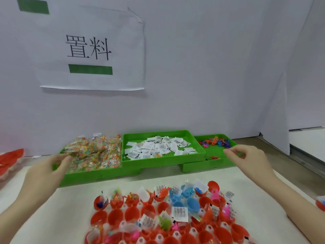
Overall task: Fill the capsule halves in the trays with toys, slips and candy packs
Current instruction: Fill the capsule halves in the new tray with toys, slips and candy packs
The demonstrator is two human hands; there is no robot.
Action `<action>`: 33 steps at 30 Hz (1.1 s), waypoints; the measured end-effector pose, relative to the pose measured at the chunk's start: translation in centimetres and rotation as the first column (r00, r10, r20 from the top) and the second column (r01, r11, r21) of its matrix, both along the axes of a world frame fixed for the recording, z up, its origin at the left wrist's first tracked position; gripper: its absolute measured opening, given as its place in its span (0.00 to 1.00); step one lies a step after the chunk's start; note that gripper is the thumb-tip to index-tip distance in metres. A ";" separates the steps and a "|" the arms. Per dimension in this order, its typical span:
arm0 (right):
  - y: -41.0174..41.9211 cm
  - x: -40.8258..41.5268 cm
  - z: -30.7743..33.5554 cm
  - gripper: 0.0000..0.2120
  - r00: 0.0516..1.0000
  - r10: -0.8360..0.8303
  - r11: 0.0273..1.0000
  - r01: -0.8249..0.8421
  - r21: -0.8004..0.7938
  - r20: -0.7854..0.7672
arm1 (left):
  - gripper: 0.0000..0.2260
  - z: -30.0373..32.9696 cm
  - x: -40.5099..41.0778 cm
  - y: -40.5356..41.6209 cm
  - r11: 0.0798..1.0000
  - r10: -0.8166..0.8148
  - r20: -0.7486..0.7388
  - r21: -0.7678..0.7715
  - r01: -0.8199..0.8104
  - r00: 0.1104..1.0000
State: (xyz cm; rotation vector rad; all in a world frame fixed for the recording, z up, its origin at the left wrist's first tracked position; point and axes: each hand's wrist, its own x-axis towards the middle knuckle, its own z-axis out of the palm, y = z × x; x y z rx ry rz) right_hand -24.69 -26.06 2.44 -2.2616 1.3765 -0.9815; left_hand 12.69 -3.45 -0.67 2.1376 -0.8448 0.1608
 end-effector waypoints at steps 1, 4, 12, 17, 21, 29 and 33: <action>-1.9 1.1 -0.3 0.08 0.998 -0.020 1.000 0.020 -0.005 -0.054 | 0.15 0.0 0.7 -0.5 0.998 0.022 0.020 0.066 -0.023 1.000; -6.8 3.7 -1.4 0.13 0.978 -0.047 0.995 0.063 0.072 -0.203 | 0.18 -0.2 2.0 -2.4 0.948 0.049 0.089 0.311 -0.075 0.995; -11.2 6.9 -4.0 0.24 0.867 -0.018 0.942 0.182 0.282 -0.497 | 0.19 -2.0 3.2 -5.0 0.925 0.163 0.023 0.343 -0.161 0.986; -11.8 6.6 -4.7 0.07 0.966 -0.073 0.974 0.123 0.191 -0.248 | 0.13 -2.6 4.0 -4.9 0.967 0.147 -0.022 0.215 -0.139 0.989; -10.9 7.4 -4.8 0.16 0.954 0.116 0.987 -0.079 0.140 -0.276 | 0.06 -2.5 3.8 -4.8 0.968 0.140 0.010 0.209 -0.139 0.990; -10.9 8.5 -4.5 0.08 0.941 0.133 0.982 -0.083 0.168 -0.312 | 0.11 -2.4 3.7 -4.1 0.990 0.055 0.085 0.123 -0.065 0.995; -10.8 7.7 -4.1 0.14 0.991 -0.023 0.994 0.037 0.103 -0.133 | 0.08 -2.4 3.8 -4.3 0.993 0.057 0.062 0.101 -0.063 0.996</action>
